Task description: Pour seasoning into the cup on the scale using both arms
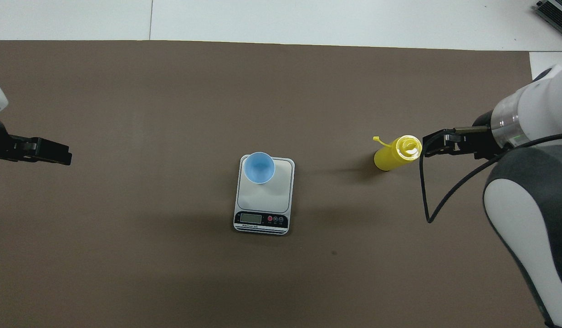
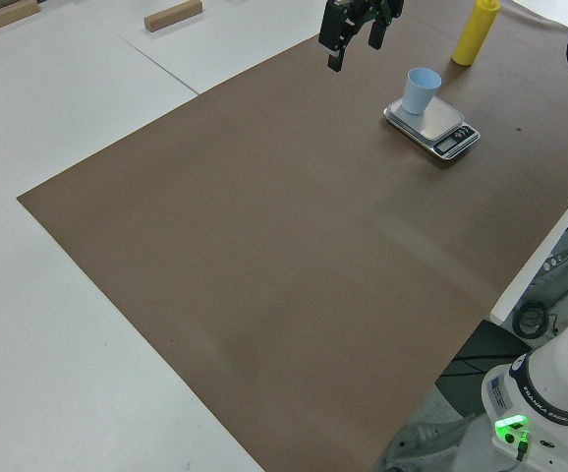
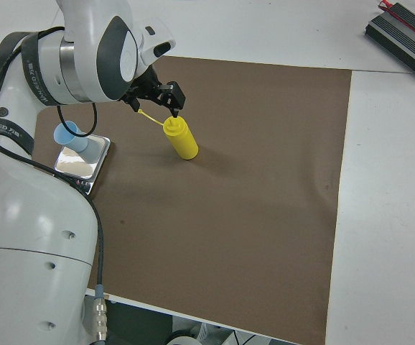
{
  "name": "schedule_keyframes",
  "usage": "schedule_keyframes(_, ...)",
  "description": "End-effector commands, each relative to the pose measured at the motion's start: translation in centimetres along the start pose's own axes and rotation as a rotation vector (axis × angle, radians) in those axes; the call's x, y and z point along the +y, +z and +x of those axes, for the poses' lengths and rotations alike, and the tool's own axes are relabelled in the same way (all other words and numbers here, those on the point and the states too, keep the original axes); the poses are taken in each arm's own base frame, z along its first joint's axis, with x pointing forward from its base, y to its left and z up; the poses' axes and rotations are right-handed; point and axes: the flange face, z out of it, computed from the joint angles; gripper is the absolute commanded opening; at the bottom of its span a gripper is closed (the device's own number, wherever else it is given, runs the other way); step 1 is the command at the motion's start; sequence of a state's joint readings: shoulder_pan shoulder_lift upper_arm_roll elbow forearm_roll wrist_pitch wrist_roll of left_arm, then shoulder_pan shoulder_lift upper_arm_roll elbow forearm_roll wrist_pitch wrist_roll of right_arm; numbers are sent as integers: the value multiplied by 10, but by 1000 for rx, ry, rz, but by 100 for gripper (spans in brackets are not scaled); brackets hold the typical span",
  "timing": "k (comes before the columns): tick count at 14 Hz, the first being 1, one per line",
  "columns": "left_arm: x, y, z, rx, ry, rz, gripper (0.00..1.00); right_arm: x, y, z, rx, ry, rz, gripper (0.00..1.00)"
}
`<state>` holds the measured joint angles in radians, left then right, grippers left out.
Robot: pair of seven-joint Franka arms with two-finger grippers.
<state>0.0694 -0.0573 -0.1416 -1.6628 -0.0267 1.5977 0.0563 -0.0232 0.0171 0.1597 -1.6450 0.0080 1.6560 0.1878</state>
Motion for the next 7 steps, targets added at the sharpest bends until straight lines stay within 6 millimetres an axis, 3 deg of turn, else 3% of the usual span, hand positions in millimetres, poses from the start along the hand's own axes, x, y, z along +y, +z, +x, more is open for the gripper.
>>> schedule_keyframes(1, -1, -1, -5, 10, 3, -4, 100, 3, -6, 0, 9, 26, 12, 100)
schedule_keyframes(7, -1, -1, -5, 10, 4, -4, 100, 2, 1, -9, -27, 26, 0, 100)
